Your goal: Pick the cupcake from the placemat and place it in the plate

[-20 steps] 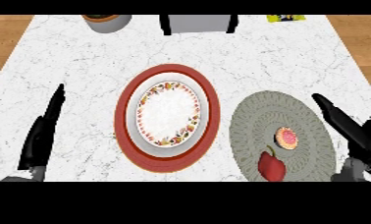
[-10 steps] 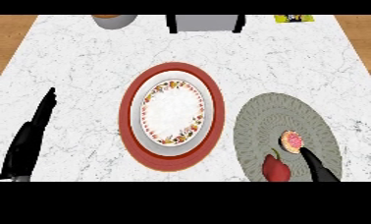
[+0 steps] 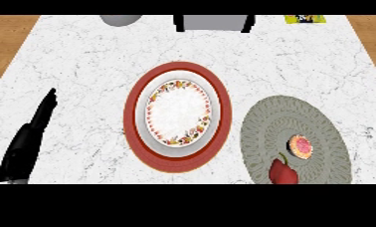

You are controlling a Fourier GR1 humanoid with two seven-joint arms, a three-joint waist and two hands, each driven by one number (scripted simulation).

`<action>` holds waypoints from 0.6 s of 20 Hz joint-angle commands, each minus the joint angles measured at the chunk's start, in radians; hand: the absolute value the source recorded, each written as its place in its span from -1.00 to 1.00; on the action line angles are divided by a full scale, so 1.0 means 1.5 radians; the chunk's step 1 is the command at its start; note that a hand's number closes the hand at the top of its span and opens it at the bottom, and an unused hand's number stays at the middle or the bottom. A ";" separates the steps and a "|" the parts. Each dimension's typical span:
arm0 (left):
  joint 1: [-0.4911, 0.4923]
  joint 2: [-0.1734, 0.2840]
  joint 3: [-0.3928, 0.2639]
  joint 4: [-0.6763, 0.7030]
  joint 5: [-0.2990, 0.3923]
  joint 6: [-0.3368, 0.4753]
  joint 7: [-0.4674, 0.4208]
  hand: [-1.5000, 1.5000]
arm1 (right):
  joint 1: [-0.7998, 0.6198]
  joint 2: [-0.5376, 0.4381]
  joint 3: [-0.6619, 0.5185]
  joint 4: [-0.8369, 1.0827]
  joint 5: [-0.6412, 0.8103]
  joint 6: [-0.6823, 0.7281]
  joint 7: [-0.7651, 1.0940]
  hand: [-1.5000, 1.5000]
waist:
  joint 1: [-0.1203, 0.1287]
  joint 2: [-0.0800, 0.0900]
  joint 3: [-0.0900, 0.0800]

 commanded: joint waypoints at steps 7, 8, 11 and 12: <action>-0.026 -0.003 0.020 -0.004 -0.012 -0.013 0.028 0.00 | -0.101 -0.163 -0.068 -0.018 0.009 0.140 0.358 -1.00 | -0.001 -0.001 0.002; 0.019 -0.032 0.003 0.019 -0.026 -0.001 -0.025 0.00 | -0.121 -0.160 -0.045 -0.005 0.024 0.146 0.375 -1.00 | 0.003 -0.001 0.002; -0.015 -0.022 0.027 0.032 -0.019 -0.024 -0.010 0.00 | -0.173 -0.175 -0.045 0.021 0.010 0.197 0.425 -1.00 | -0.003 -0.002 0.002; -0.036 -0.024 0.020 0.030 -0.022 -0.023 0.008 0.00 | -0.208 -0.198 -0.051 0.058 -0.003 0.222 0.449 -1.00 | 0.002 -0.001 0.002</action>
